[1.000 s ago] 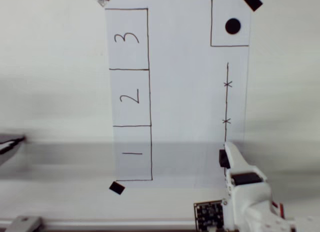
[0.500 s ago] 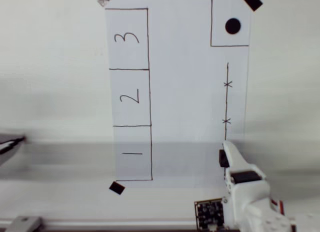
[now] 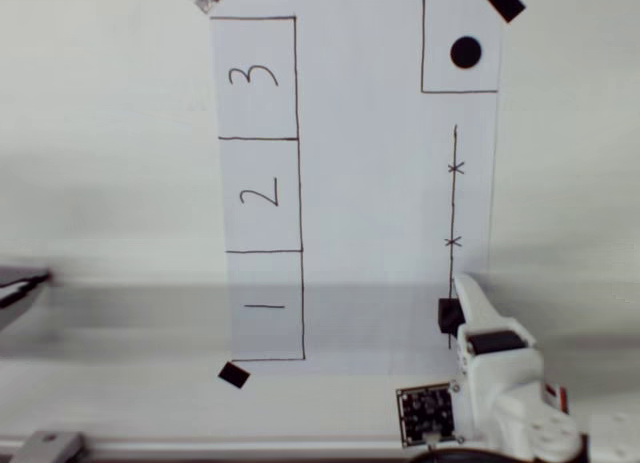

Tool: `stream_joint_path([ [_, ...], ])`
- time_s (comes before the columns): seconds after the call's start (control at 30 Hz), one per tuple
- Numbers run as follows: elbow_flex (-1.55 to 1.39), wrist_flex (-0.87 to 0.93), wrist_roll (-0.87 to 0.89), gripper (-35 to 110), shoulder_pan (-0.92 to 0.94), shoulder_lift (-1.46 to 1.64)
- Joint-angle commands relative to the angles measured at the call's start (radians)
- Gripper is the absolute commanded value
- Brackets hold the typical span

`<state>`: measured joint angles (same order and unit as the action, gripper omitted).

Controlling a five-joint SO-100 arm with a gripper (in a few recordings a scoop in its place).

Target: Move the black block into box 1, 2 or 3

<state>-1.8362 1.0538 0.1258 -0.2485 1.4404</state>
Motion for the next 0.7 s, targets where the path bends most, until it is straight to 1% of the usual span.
stream_joint_path([
  [0.0, -0.003, -0.011, 0.002, 29, -0.017, 0.029],
  [0.67, -0.015, -0.04, -0.005, 27, -0.011, 0.011],
])
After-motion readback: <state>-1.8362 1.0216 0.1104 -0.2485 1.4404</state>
